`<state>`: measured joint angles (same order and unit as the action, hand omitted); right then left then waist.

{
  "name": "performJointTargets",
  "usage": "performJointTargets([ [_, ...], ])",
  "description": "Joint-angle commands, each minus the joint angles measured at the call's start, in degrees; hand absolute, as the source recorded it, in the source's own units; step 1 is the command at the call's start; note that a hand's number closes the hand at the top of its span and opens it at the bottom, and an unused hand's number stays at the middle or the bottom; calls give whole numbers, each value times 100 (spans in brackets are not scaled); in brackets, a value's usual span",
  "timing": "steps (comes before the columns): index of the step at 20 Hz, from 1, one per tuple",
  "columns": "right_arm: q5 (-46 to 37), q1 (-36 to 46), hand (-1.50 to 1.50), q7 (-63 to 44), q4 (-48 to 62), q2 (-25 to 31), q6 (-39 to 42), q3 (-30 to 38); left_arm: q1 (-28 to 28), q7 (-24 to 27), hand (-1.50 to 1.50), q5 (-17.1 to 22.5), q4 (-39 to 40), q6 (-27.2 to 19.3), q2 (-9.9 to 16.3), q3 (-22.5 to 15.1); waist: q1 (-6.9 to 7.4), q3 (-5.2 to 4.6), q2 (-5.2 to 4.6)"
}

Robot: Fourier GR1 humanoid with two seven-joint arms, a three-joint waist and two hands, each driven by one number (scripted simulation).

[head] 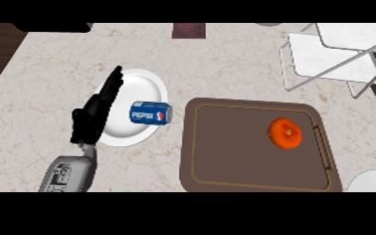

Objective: Pick the lemon from the tray and place it in the tiered shelf

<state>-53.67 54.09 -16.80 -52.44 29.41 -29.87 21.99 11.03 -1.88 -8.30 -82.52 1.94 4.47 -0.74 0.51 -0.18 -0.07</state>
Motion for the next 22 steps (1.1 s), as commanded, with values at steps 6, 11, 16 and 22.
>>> performJointTargets([
  [6, 46, -242, -150, -483, 105, 180, -312, 202, 55, -227, 0, 11, -129, -15, -14, 36, -11, 18, 6],
  [11, 919, -434, -150, -100, -351, 137, -139, 444, -32, 252, 0, -40, 236, -30, -13, 72, -44, 19, 7],
  [16, 1348, -240, -150, -376, -804, 337, 543, 379, -263, -131, 0, -198, -290, -162, -135, -145, -30, 18, 15],
  [22, 1716, -177, -150, -634, -1299, 430, 527, 511, -38, -157, 0, -150, -206, -152, -146, -67, -53, 17, 16],
])
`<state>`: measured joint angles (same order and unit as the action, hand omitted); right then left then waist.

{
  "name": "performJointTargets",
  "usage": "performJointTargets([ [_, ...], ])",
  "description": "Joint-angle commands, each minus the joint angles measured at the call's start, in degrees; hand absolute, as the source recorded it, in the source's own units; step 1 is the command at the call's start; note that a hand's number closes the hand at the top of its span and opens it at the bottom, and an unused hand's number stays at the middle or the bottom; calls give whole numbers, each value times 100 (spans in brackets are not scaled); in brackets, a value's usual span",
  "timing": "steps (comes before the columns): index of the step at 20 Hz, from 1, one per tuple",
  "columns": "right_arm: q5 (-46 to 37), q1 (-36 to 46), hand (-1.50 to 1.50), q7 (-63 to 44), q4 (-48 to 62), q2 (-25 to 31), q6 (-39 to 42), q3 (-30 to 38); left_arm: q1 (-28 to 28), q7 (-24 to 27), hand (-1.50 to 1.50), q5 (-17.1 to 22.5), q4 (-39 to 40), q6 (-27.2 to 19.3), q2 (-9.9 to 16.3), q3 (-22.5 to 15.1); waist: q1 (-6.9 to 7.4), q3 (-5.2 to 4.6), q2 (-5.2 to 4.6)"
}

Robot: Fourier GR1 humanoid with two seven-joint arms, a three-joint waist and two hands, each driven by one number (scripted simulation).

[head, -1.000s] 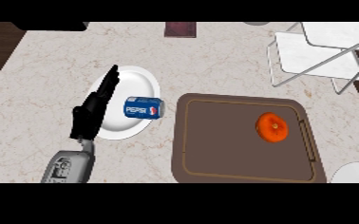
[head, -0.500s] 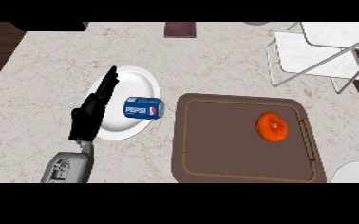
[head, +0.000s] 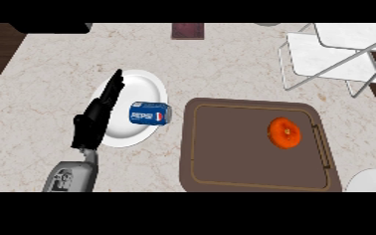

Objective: Pick the lemon from the tray and place it in the tiered shelf

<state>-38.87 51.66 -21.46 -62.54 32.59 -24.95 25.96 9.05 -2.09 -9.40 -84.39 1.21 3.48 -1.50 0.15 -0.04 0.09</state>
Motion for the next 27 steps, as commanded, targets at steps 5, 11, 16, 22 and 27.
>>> performJointTargets([
  [5, 738, 357, -150, -438, -567, 454, -230, 798, 94, 106, 0, 54, 122, 4, 68, 154, -63, 3, 12],
  [11, 821, -271, -150, -1561, -1290, 1134, 260, 1257, 113, -136, 0, 87, -21, 38, 82, 159, -107, 2, 25],
  [16, 1695, -1117, -150, -1983, -1318, 2077, 1774, 2193, -169, 10, 0, 187, -77, 143, 226, 281, -224, 7, 54],
  [22, 2540, -2719, -150, -1555, -1784, 2277, 2989, 3473, -33, -65, 0, 166, -13, 109, 181, 274, -230, 10, 38],
  [27, 3215, -3646, -150, -1049, -1642, 2234, 3922, 4631, -29, 190, 0, 47, 201, -25, 67, 220, -222, 8, 25],
])
